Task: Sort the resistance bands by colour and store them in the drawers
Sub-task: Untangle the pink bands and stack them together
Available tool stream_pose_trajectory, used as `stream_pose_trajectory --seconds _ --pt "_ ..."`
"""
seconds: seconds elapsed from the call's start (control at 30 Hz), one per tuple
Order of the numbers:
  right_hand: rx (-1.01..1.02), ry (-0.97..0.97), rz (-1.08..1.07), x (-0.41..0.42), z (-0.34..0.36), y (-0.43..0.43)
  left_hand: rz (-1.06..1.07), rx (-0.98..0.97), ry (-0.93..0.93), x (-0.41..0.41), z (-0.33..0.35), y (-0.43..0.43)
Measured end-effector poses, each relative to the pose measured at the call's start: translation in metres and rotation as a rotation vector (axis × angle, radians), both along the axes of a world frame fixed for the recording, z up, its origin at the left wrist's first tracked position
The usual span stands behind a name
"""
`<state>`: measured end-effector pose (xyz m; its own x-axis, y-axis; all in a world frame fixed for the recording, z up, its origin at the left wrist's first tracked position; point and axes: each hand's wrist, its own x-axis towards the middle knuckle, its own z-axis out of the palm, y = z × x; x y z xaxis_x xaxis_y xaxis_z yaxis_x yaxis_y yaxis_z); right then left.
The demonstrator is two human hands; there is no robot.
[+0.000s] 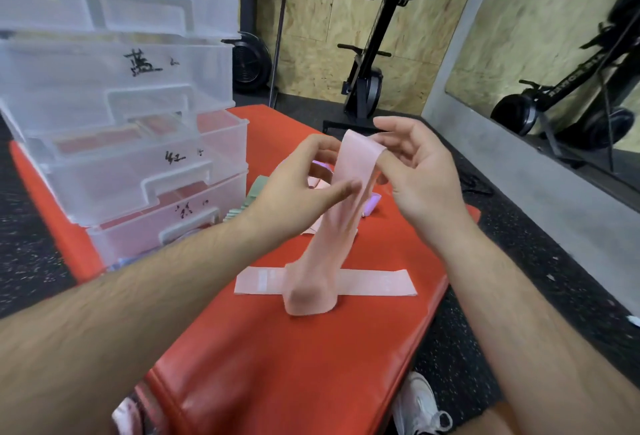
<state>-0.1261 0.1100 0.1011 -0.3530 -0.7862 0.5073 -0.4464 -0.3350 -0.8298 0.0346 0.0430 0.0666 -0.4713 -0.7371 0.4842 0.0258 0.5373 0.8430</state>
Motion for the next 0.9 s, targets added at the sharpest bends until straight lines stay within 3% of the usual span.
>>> stream_pose_trajectory --seconds 0.13,0.4,0.73,0.9 --pt "0.013 -0.006 0.015 0.005 0.000 0.003 0.000 0.131 0.079 0.000 0.000 -0.005" --pt "0.309 0.019 0.077 0.008 -0.012 0.003 0.003 0.164 0.159 0.012 0.008 -0.010" --pt "0.145 -0.051 -0.034 0.011 -0.006 0.004 0.063 0.303 0.228 0.015 0.012 -0.008" --pt "0.108 -0.076 0.027 0.016 -0.005 0.007 0.096 0.229 0.119 0.015 0.010 -0.010"
